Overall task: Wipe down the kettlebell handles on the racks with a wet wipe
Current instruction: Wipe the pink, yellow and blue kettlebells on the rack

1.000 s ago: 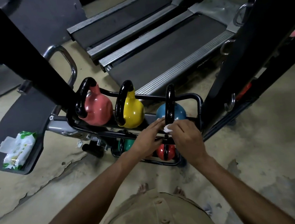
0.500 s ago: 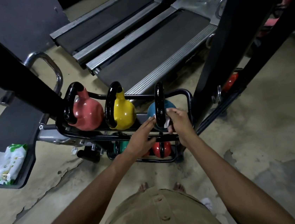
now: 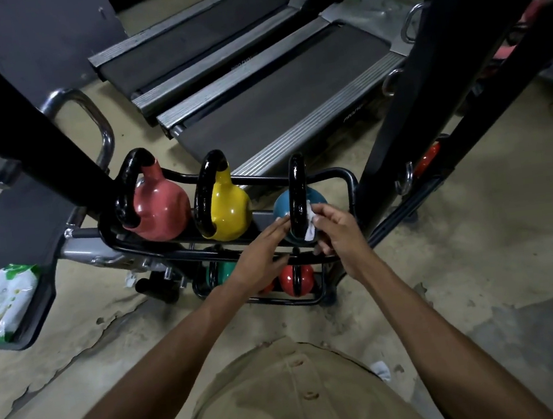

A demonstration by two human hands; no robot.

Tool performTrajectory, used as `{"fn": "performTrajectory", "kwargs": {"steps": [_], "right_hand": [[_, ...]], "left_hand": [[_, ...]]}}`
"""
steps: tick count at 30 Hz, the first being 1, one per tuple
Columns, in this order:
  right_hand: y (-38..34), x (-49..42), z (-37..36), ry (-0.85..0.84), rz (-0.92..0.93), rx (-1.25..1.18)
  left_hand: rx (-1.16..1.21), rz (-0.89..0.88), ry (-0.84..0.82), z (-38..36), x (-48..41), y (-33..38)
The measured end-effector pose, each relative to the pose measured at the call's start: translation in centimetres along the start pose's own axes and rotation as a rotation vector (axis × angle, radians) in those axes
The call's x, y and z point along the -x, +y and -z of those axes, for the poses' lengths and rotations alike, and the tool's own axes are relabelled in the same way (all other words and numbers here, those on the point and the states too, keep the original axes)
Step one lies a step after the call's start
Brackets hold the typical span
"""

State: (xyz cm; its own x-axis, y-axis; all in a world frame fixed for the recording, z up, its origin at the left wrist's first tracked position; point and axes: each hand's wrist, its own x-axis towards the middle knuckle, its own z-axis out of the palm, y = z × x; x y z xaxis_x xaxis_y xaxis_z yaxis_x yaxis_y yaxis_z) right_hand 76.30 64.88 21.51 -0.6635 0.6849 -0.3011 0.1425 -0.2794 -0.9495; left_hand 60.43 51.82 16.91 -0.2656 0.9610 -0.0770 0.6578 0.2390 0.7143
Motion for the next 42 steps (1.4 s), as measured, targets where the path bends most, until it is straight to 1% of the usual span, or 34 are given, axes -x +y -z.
{"fn": "performTrajectory", "kwargs": {"steps": [2,4,5,6,8,9,11,13,14,16,18,20,23,24,25,27,29,31,32,34,36,38,40,42], "right_hand": [[-0.5,0.2,-0.8,0.063,0.032,-0.030],[-0.1,0.8,-1.3,0.181,0.104,0.004],[0.4,1.0,-1.5,0.253,0.173,0.097],[0.9,1.4,-1.8,0.317,0.253,0.243],[1.6,1.9,-2.1,0.392,0.468,0.598],[1.7,2.0,-2.1,0.388,0.634,0.768],[1.2,1.6,-1.7,0.295,0.966,1.056],[0.5,0.8,-0.9,0.161,1.186,1.309],[-0.2,0.3,-0.7,0.095,1.242,1.440],[-1.7,-1.3,-0.6,-0.078,1.234,1.707],[-3.8,-2.5,-1.6,-0.235,1.135,1.896],[-5.9,-3.2,-3.2,-0.294,1.002,2.025],[-6.9,-3.4,-5.2,-0.410,0.798,2.163],[-6.9,-3.4,-5.3,-0.455,0.782,2.177],[-6.8,-3.4,-5.2,-0.498,0.815,2.170],[-6.3,-3.1,-4.2,-0.566,0.975,2.100],[-5.5,-2.8,-2.5,-0.590,1.178,2.002],[-4.2,-2.2,-0.6,-0.523,1.351,1.912],[-3.7,-1.8,0.3,-0.450,1.405,1.856],[-2.6,-1.2,1.6,-0.271,1.433,1.726],[-1.5,-0.5,1.7,-0.121,1.367,1.581],[-0.3,0.5,0.9,0.014,1.236,1.362],[0.8,1.5,-0.4,0.173,0.985,1.065],[1.1,2.0,-2.0,0.342,0.636,0.756]], "left_hand": [[0.001,0.004,-0.004,-0.1,0.0,0.0],[0.006,-0.002,-0.005,0.0,0.0,0.0],[0.006,-0.007,0.000,0.0,0.0,0.1],[0.007,-0.010,0.005,0.0,0.1,0.2],[0.008,-0.008,0.017,-0.1,0.1,0.4],[0.010,0.002,0.021,-0.2,0.0,0.4],[0.017,0.030,0.039,-0.3,0.0,0.5],[0.047,0.032,0.051,-0.3,0.1,0.6],[0.058,0.028,0.045,-0.3,0.1,0.6],[0.059,0.017,0.022,-0.2,0.0,0.5],[0.053,0.001,0.009,-0.1,-0.1,0.4],[0.037,-0.003,0.003,0.0,-0.2,0.3],[0.066,-0.001,0.012,0.2,-0.1,0.3],[0.075,-0.005,0.016,0.2,-0.1,0.4],[0.074,-0.011,0.019,0.1,-0.1,0.4],[0.080,0.003,0.019,0.2,-0.1,0.4],[0.101,0.032,0.018,0.2,0.1,0.3],[0.120,0.023,0.013,0.3,0.2,0.4],[0.128,0.020,0.007,0.3,0.2,0.4],[0.128,0.012,-0.009,0.5,0.3,0.5],[0.115,-0.002,-0.033,0.8,0.3,0.5],[0.100,-0.002,-0.051,1.1,0.2,0.5],[0.083,-0.012,-0.063,1.3,0.1,0.5],[0.075,-0.022,-0.075,1.4,0.1,0.5]]}}
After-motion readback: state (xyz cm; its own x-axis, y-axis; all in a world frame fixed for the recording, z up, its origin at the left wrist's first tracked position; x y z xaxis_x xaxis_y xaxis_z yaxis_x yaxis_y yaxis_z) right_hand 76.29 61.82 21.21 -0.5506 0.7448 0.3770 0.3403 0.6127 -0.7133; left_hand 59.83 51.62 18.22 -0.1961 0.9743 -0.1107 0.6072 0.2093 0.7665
